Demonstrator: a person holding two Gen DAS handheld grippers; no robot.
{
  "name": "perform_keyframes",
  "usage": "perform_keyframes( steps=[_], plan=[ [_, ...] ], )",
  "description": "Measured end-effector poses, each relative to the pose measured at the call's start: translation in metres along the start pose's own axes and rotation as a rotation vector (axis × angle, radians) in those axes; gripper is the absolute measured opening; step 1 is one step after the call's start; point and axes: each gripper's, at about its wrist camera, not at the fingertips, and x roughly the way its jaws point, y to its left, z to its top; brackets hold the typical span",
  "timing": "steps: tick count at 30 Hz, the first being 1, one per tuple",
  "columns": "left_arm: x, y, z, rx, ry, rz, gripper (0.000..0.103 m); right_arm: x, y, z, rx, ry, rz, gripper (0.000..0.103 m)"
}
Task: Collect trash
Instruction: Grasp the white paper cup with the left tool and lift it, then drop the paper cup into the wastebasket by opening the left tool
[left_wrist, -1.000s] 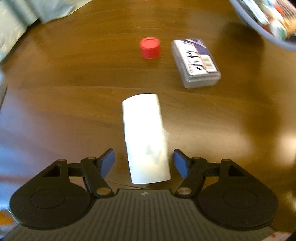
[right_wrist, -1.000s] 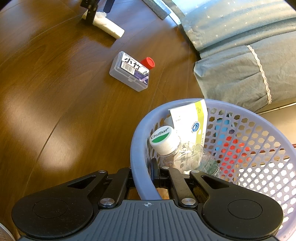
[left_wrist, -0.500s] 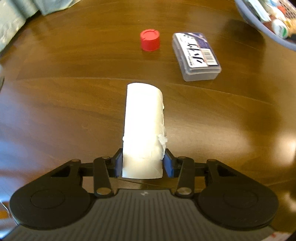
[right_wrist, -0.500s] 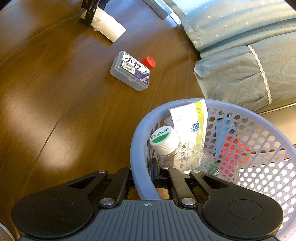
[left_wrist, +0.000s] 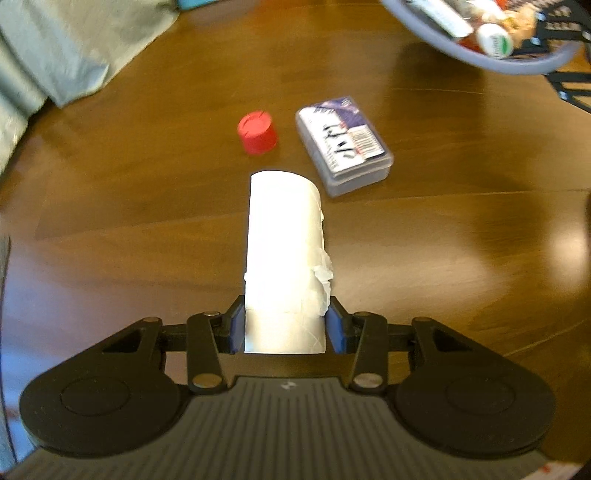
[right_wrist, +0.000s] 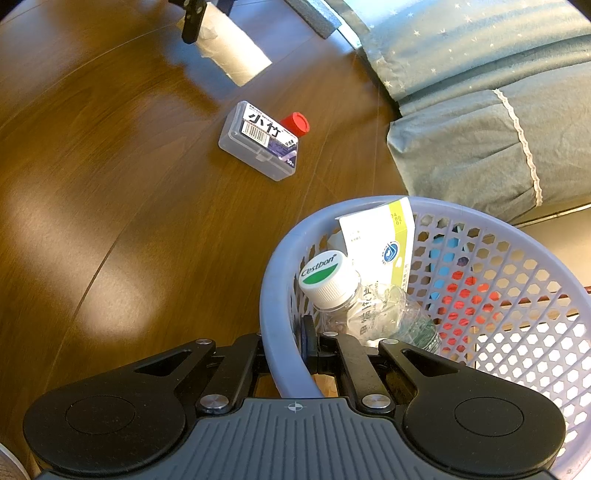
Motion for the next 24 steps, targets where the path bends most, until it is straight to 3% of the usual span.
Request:
perform_keyframes(
  steps=[11,24],
  plan=[
    [-0.027,-0.027,0.018,0.226,-0.047,0.076,0.038,0.0,0.0,0.0,-0.001,0.0,0.0,0.001],
    [-0.067,-0.045,0.067,0.362,-0.159,0.125,0.038,0.0,-0.001,0.0,-0.007,0.0,0.002,0.0]
  ],
)
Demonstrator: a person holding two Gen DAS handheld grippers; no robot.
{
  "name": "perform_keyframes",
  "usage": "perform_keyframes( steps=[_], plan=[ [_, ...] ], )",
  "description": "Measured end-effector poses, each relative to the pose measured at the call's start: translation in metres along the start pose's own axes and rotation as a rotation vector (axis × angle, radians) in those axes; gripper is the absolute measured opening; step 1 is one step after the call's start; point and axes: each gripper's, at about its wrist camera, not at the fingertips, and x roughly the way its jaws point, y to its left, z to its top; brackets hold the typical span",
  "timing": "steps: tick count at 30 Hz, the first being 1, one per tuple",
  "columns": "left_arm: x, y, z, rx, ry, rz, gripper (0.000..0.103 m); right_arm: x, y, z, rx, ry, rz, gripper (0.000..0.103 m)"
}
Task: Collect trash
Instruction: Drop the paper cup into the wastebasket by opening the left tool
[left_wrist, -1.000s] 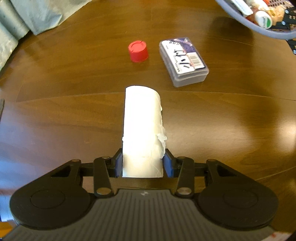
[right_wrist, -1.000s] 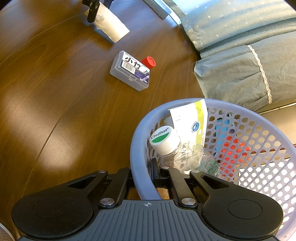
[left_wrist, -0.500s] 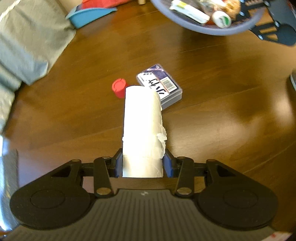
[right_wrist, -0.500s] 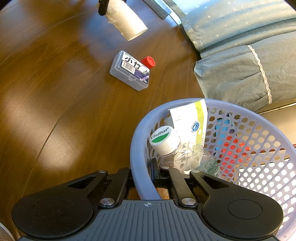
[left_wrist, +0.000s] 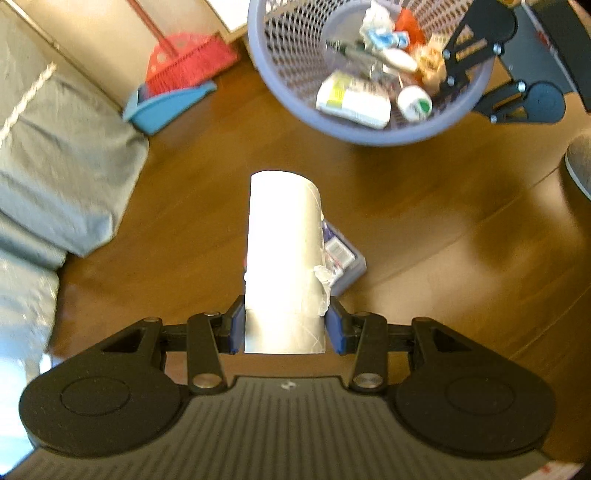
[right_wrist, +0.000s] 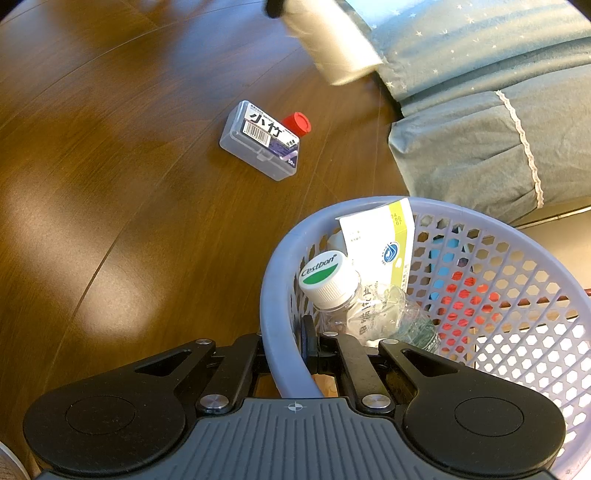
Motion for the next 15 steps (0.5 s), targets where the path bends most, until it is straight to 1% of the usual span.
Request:
perform_keyframes(
  steps=[6,15],
  plan=[
    [-0.01,-0.004,0.02,0.063,-0.04,0.015,0.038,0.0,0.0,0.0,0.0,0.0,0.0,0.001],
    [-0.016,-0.014,0.037,0.141,-0.074,0.019,0.038,0.0,0.0,0.0,0.0,0.0,0.0,0.001]
  ],
)
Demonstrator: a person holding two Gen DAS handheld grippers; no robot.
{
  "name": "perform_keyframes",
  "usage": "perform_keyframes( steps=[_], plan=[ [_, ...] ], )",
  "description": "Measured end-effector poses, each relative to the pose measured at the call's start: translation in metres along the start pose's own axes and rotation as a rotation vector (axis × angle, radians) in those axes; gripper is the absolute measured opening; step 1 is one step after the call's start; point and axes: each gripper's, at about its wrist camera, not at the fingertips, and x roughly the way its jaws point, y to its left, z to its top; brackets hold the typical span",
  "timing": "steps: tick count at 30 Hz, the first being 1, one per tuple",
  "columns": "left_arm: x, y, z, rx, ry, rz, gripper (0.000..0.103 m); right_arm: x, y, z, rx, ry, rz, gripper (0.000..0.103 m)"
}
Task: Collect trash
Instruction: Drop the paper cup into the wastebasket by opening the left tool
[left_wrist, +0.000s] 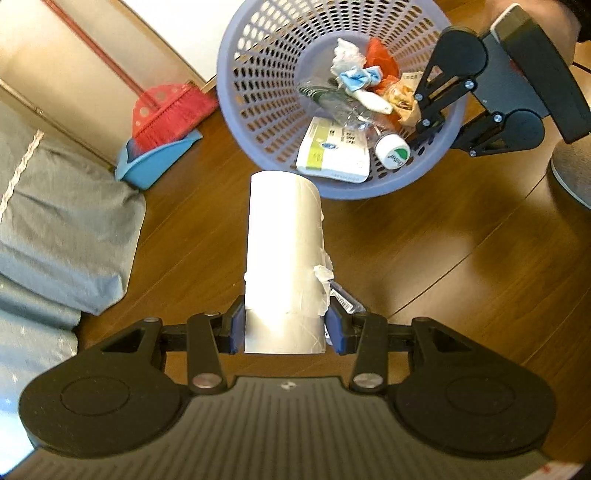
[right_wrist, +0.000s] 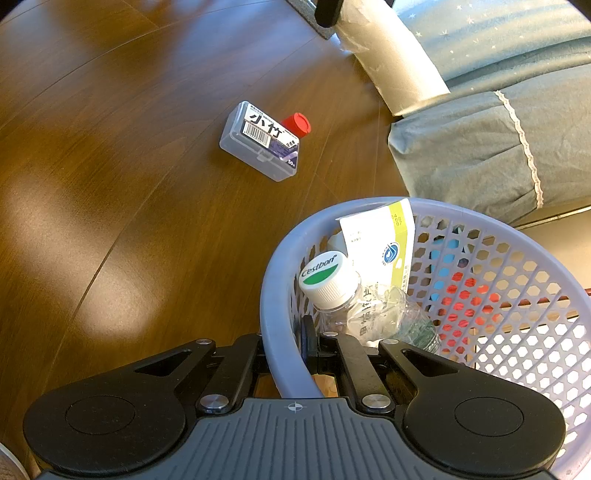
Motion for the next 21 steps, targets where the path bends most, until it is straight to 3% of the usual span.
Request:
perform_keyframes(
  steps=[11,21],
  plan=[
    [0.0,-0.008,0.024,0.131,-0.013,0.009,0.038,-0.001,0.0,0.0,-0.001,0.0,0.0,0.001],
    [0.015,-0.014,0.068,0.258,-0.056,0.029,0.038,0.0,0.0,0.001,0.002,-0.001,-0.001,0.0]
  ],
)
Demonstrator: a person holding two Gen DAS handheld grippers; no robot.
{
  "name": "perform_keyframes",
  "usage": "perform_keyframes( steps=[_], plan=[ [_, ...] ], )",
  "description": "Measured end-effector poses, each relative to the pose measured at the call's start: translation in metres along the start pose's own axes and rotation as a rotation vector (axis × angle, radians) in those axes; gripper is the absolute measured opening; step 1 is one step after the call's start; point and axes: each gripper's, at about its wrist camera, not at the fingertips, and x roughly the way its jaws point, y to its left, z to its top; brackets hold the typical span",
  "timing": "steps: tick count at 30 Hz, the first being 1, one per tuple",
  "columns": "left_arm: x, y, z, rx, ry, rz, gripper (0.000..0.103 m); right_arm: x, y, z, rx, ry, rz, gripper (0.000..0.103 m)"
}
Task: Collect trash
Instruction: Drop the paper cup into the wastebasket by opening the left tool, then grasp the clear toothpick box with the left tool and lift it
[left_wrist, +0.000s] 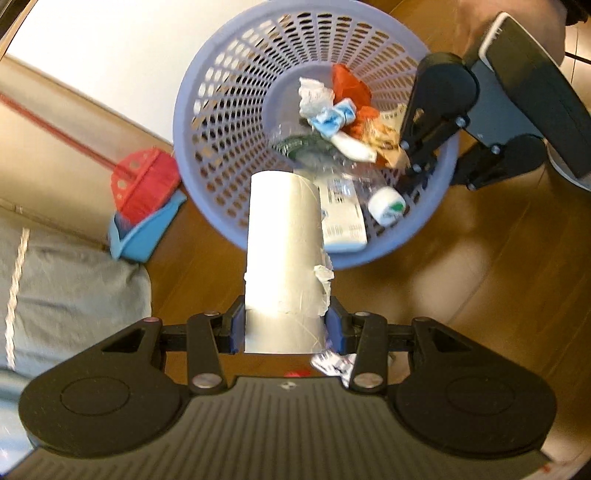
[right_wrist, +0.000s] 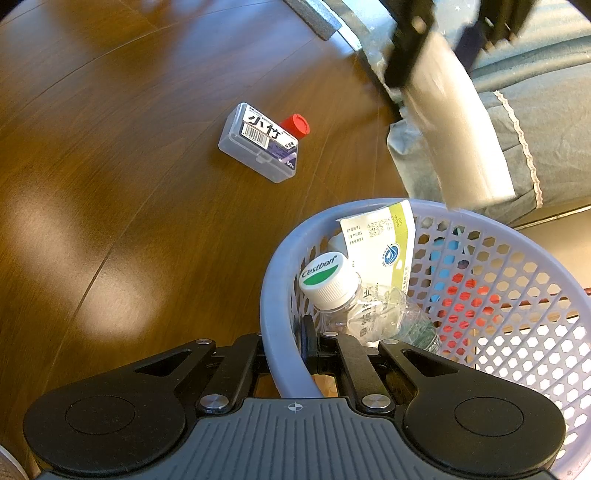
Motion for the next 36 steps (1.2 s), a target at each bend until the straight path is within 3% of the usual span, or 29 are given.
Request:
perform_keyframes(
  steps=[9,11,12,16,23,26,36],
  plan=[
    [0.032,0.008,0.061,0.033,-0.071,0.005,0.04,0.003,-0.002,0.004,0.011,-0.007,-0.003,0.0],
    [0.042,0.01,0.077,0.009,-0.097,0.006,0.047,0.004,-0.003,0.005,0.014,-0.009,-0.004,0.0],
    [0.047,0.011,0.085,-0.009,-0.099,-0.003,0.056,0.004,-0.003,0.005,0.016,-0.009,-0.005,0.0],
    [0.045,0.016,0.091,-0.03,-0.116,0.001,0.057,0.006,-0.002,0.004,0.022,-0.01,-0.006,0.0],
    [0.03,0.02,0.043,0.035,-0.056,0.08,0.057,0.006,-0.001,0.002,0.024,-0.015,-0.01,0.0],
    [0.026,0.02,0.017,0.016,-0.02,0.084,0.057,0.004,-0.001,0.001,0.029,-0.013,-0.01,0.0],
    [0.023,0.022,-0.077,-0.276,0.138,0.044,0.062,0.003,0.001,0.0,0.02,-0.008,-0.008,0.001]
  ],
)
